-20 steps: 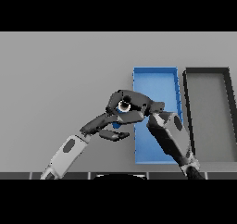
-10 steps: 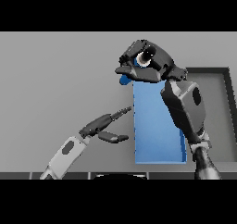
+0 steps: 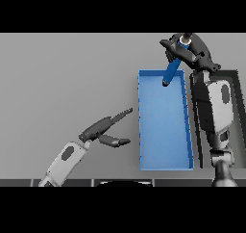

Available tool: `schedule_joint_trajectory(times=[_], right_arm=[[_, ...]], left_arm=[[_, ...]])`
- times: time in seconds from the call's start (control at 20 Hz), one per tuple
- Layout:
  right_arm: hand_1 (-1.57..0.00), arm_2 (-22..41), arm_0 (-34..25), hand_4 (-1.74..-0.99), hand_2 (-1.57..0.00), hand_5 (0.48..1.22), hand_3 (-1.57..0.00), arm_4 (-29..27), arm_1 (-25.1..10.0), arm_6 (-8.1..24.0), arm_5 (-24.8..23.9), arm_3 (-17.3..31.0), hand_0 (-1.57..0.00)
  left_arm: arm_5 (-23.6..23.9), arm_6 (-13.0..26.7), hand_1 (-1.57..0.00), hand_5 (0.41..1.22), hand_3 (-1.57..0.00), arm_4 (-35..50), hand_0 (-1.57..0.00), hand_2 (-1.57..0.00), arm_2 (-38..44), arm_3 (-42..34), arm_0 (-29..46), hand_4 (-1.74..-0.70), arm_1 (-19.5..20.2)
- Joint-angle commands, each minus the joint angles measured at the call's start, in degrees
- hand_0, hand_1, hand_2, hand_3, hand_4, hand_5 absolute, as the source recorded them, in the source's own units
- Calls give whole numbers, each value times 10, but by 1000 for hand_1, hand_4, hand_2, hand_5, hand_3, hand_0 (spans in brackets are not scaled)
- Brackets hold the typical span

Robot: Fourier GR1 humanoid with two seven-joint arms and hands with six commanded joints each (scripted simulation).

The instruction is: Pick up the blue pipe and place it into the blue bin.

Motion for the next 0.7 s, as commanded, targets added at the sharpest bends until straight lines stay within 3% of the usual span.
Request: schedule_joint_trajectory(times=[0.0,0.25,0.35,0.45,0.5,0.65], right_arm=[[-1571,3,17,-1499,-1571,1221,-1571,7,0,-5,0,6,-1571],[-1571,25,127,-1499,-1571,1221,-1571,33,1,40,-58,-13,-1571],[-1571,34,156,-1499,-1571,1221,-1571,40,-4,75,-92,-27,-1571],[-1571,57,186,-1586,-1571,1221,-1080,53,-14,86,-98,-37,-1571],[-1571,70,201,-1569,-1571,1221,-1178,57,-21,86,-97,-37,-1571],[-1571,124,223,-1653,-1571,1205,-693,60,-32,86,-112,-26,-1571]], left_arm=[[-2,-2,1,462,1,4,1,1,1,0,2,-828,1],[-3,-3,1,469,1,2,1,1,0,2,-1,-828,-2],[-5,-4,1,470,1,2,1,1,-1,2,0,-829,1],[-4,1,1,470,1,1,1,1,-3,2,-1,-826,-2],[-5,-3,1,471,1,3,1,1,-1,-1,3,-827,1],[1,5,1,475,1,-6,1,1,-9,-3,4,-826,-5]])
